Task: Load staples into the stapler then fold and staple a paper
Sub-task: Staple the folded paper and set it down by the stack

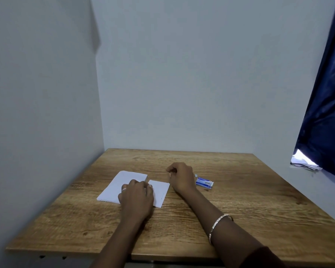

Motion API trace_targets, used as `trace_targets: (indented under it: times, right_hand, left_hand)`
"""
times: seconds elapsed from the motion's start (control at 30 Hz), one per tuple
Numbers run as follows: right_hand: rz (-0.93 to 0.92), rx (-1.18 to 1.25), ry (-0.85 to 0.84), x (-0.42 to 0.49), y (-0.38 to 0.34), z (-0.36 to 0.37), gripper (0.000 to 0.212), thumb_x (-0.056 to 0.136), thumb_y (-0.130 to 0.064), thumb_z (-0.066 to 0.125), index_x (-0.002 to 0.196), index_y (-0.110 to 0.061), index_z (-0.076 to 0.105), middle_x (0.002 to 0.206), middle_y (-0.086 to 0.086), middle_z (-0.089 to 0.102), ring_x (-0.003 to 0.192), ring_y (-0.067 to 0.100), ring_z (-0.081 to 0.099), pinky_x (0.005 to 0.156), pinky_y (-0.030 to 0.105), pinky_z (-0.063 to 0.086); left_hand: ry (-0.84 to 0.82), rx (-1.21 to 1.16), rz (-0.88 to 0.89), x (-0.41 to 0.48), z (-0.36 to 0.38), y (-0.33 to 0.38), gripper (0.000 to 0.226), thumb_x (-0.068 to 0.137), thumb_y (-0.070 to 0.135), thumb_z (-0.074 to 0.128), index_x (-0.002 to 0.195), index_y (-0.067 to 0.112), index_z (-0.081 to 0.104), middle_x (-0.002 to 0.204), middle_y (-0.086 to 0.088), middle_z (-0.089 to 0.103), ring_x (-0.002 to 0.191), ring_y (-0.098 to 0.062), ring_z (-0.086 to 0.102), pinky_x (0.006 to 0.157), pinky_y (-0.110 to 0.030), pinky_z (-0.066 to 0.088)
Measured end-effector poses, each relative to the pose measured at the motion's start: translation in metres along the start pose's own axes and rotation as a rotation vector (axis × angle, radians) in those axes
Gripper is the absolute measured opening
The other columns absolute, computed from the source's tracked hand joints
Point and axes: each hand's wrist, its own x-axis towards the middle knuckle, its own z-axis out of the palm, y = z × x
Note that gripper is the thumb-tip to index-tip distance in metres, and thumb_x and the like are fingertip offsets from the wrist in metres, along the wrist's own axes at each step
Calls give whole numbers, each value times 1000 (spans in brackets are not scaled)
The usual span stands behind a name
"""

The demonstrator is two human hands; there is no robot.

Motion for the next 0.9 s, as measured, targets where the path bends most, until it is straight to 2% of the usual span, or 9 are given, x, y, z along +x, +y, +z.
trace_targets:
  times: [0.1, 0.17, 0.27, 0.33, 0.43, 0.57, 0.7, 0.8, 0.9]
  right_hand:
    - [42, 175, 100, 2, -2, -19, 21, 94, -2, 63, 103, -12, 79, 108, 2, 77, 95, 12, 70, 74, 16, 55]
    - [19, 179, 133, -3, 1, -41, 18, 94, -4, 64, 101, -13, 79, 106, 1, 78, 99, 14, 70, 82, 22, 55]
    - [-25, -63, 21, -26, 14, -64, 19, 91, -15, 68, 106, -18, 78, 111, -1, 76, 108, 15, 67, 82, 23, 44]
    - [-37, -230, -58, -44, 21, -69, 28, 88, -22, 69, 116, -23, 76, 118, -1, 74, 110, 18, 65, 79, 23, 40]
    - [-53, -317, -103, -63, 24, -64, 31, 90, -19, 68, 121, -22, 73, 119, 1, 72, 112, 19, 63, 76, 23, 35]
    - [-1, -342, -27, -73, 20, -50, 19, 95, -7, 55, 105, -10, 71, 101, 6, 74, 97, 19, 68, 68, 23, 37]
    - [23, -372, 18, -78, 12, -42, 20, 96, -2, 54, 110, -6, 68, 107, 10, 73, 96, 19, 69, 68, 24, 46]
    - [-11, -415, 8, -82, 5, -43, 21, 98, -4, 54, 111, -6, 70, 112, 10, 71, 102, 21, 67, 80, 28, 54]
    - [-20, -356, 19, -81, 5, -47, 17, 97, -19, 60, 102, -7, 71, 105, 8, 71, 96, 20, 67, 70, 27, 48]
  left_hand:
    - [-29, 25, 8, 0, -1, 0, 36, 99, 39, 50, 126, 24, 70, 135, -1, 62, 126, -24, 50, 102, -41, 42]
    - [-52, 60, 13, 0, -1, 0, 38, 96, 40, 56, 129, 27, 68, 138, 1, 60, 129, -24, 48, 103, -40, 41]
    - [-63, 83, 12, 1, 0, 0, 40, 95, 45, 59, 130, 28, 67, 139, 1, 59, 131, -23, 47, 103, -40, 41]
    - [-60, 91, 19, 1, 1, 0, 40, 94, 48, 59, 128, 29, 68, 139, 2, 59, 130, -23, 47, 103, -40, 41]
    - [-56, 121, 24, 0, 1, 1, 41, 93, 50, 59, 127, 28, 69, 138, 0, 60, 129, -24, 48, 102, -40, 42]
    - [-42, 145, 52, -3, 1, 2, 43, 93, 52, 58, 126, 26, 69, 136, -2, 61, 127, -24, 49, 101, -41, 42]
    - [-3, 168, 107, -8, 1, 2, 48, 95, 54, 53, 130, 25, 66, 135, -3, 60, 125, -25, 50, 100, -41, 41]
    - [51, 164, 151, -11, -1, 4, 45, 97, 51, 51, 129, 25, 67, 134, -2, 59, 124, -23, 49, 99, -40, 40]
    - [102, 217, 216, -10, 0, 8, 40, 98, 49, 50, 124, 26, 69, 132, 0, 60, 123, -22, 50, 97, -40, 41]
